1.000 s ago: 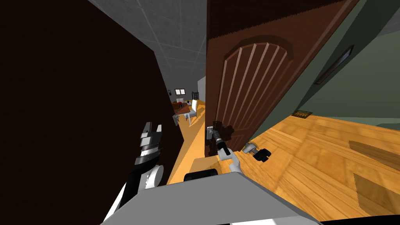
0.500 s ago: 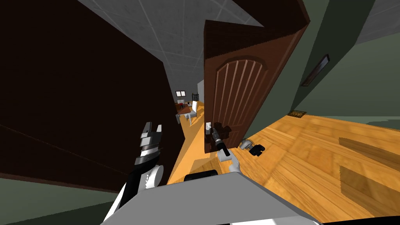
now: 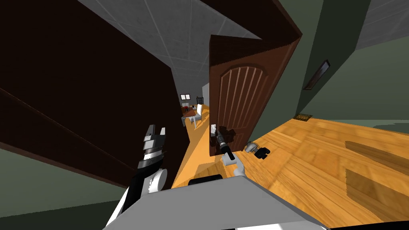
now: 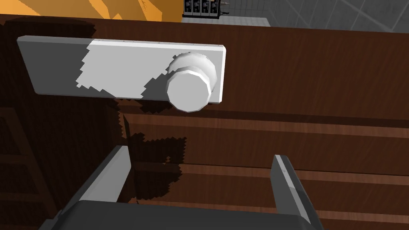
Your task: Push the door open
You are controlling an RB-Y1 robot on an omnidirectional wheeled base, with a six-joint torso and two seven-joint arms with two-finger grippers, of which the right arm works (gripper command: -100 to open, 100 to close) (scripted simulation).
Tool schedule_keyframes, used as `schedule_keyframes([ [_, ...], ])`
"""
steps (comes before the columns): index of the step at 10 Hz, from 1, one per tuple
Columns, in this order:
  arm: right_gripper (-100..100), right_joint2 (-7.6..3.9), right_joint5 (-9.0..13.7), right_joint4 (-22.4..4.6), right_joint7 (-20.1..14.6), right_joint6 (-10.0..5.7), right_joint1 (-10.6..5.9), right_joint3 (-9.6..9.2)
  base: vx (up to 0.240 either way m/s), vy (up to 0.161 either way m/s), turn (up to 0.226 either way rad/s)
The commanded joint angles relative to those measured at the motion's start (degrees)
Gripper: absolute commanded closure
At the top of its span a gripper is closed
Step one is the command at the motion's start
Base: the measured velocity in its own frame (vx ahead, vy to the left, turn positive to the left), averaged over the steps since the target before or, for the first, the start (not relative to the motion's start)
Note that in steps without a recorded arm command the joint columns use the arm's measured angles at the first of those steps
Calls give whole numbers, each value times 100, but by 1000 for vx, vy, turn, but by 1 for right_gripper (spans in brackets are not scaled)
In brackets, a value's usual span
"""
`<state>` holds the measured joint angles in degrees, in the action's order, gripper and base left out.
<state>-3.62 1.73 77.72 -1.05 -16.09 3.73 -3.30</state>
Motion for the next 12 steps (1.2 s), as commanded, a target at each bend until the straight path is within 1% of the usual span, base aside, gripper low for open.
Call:
schedule_keyframes([
  [1, -100, -16, 2, -46, 2, -27, -33, 22, 173, 26, 10],
  [4, -100, 0, 3, -129, 14, -72, -93, 70, 214, 1, 18],
  [6, -100, 44, 4, -187, 23, -104, -134, 103, 194, -3, 21],
  [7, -100, 32, 3, -169, 21, -93, -122, 93, 87, 8, 4],
  [8, 100, 32, 3, -169, 21, -93, -122, 93, -11, -3, -4],
  [12, 100, 32, 3, -169, 21, -93, -122, 93, -21, -2, 0],
])
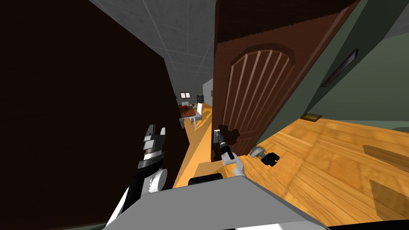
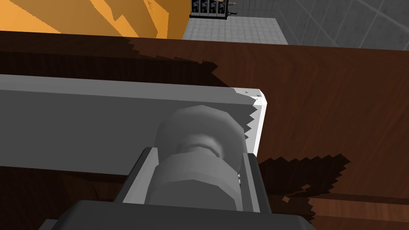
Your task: Push the door open
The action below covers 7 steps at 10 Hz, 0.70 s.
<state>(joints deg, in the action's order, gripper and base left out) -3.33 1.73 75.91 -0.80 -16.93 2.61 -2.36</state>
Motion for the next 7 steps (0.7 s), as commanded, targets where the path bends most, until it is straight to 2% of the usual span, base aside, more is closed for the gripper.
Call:
schedule_keyframes([
  [1, 100, 2, 2, 12, -4, -9, -9, 0, 0, 0, 0],
  [5, 100, -48, 135, -83, 154, -9, -72, -135, 154, 19, -137],
  [7, 100, -66, 225, -138, 258, -16, -123, -226, 206, 37, -213],
])
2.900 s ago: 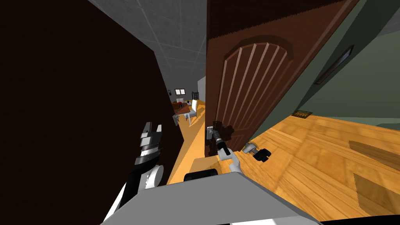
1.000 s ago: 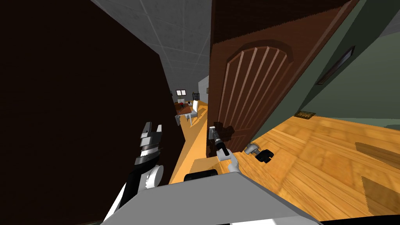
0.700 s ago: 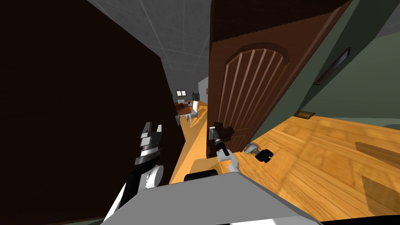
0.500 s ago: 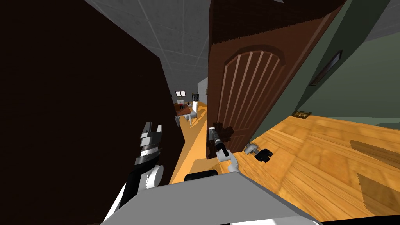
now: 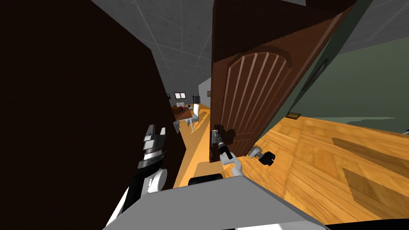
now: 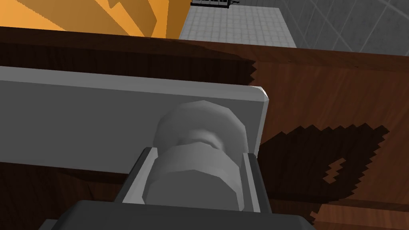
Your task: Push the door open
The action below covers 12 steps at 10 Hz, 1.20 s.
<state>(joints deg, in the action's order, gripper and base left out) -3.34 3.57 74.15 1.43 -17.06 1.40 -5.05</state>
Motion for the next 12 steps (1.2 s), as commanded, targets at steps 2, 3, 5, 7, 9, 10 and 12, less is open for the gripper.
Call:
schedule_keyframes([
  [2, 100, -77, 149, -26, 158, -10, -63, -65, 188, 29, -227],
  [3, 100, -79, 178, -44, 191, -13, -79, -94, 190, 25, -142],
  [5, 100, -78, 270, -99, 297, -20, -130, -186, 130, 26, -276],
  [7, -100, -90, 307, -44, 309, 9, -107, -247, 48, 42, -189],
  [9, -100, -81, 315, 4, 307, 31, -80, -271, -214, 45, 6],
  [10, -100, -59, 324, 56, 305, 55, -51, -296, -240, 17, -35],
  [12, -100, -12, 336, 123, 302, 86, -14, -329, -252, 67, -22],
])
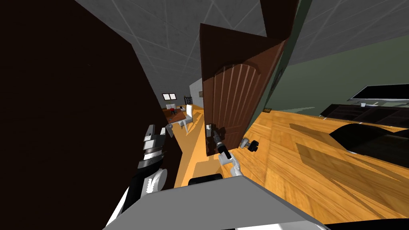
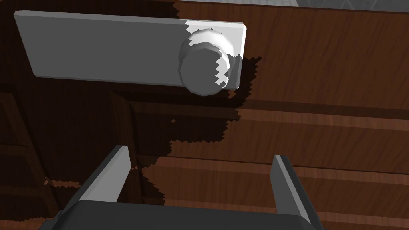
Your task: Push the door open
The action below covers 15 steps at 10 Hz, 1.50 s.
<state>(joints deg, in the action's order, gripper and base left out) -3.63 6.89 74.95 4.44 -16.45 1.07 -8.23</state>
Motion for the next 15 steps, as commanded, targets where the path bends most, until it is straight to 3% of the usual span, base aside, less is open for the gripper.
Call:
schedule_keyframes([
  [1, -100, 69, 12, 93, -2, 48, 47, -36, -218, 41, -26],
  [5, -100, -1, 0, -1, 10, -24, -2, 15, 66, 23, 13],
  [11, -100, 56, -13, -111, 29, -115, -69, 80, 186, 37, 17],
  [12, 100, 56, -13, -111, 29, -115, -69, 80, -12, -2, -5],
  [15, 100, 56, -13, -111, 29, -115, -69, 80, -27, -6, 2],
])
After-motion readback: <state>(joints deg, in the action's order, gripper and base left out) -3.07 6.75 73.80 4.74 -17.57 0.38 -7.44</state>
